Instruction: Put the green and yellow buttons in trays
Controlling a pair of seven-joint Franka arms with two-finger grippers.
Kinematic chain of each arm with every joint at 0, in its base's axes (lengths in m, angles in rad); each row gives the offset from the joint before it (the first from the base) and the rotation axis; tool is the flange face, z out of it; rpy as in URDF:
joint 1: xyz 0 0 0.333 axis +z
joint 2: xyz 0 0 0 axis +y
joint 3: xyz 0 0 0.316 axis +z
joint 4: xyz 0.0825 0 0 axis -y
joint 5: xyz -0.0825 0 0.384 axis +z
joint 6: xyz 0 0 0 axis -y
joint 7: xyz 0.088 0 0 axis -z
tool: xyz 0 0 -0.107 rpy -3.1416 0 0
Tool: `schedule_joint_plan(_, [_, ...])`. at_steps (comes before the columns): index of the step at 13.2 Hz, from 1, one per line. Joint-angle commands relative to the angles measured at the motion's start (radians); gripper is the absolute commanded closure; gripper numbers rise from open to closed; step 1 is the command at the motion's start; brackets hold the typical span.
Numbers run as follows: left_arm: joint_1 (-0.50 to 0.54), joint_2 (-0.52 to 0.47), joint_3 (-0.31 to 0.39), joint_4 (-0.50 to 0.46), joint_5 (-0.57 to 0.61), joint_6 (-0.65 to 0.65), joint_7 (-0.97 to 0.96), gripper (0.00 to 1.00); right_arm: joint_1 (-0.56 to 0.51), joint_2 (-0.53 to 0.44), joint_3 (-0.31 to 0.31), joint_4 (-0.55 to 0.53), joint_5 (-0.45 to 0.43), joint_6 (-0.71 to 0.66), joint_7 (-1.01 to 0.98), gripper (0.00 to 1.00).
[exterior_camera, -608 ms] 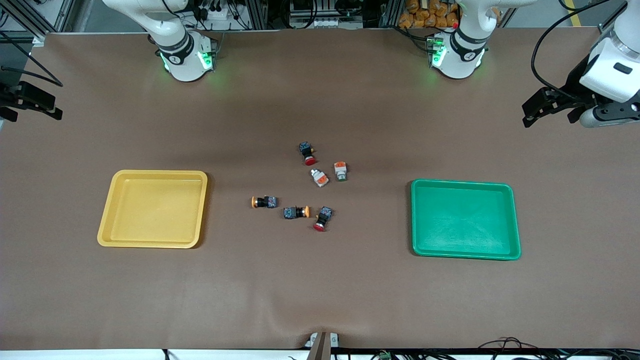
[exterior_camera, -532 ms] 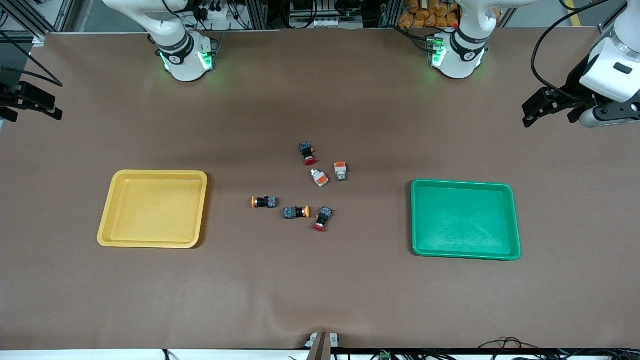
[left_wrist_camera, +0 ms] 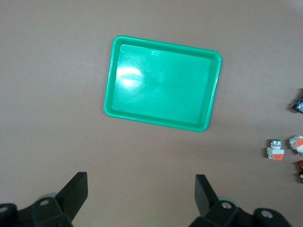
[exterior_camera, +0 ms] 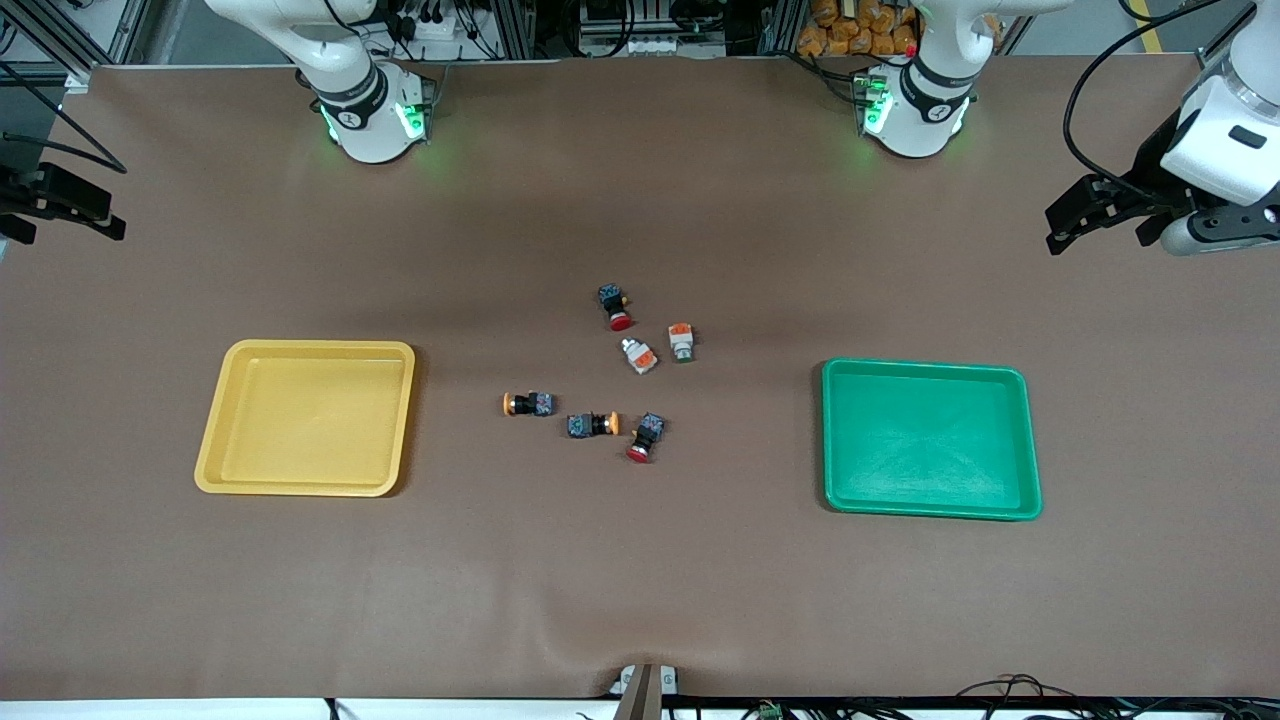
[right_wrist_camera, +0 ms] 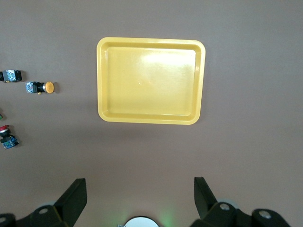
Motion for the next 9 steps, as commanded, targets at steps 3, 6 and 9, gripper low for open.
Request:
schedule_joint_plan(3, [-0.009,0.027,-0.002,0.023,-0.014,-0.015,0.004,0.0,-0.001,-0.016,0.011,-0.019,-0.001,0.019,-0.008,0.0])
schedule_joint_plan(6, [-0.009,0.04,-0.002,0.034,-0.014,-0.005,0.003,0.0,-0.001,-0.014,0.011,-0.019,-0.001,0.019,-0.008,0.0])
schedule_joint_plan(9, [-0.007,0.059,-0.002,0.034,-0.012,0.021,0.001,0.0,-0.002,-0.002,0.011,-0.019,-0.011,0.016,-0.005,0.0])
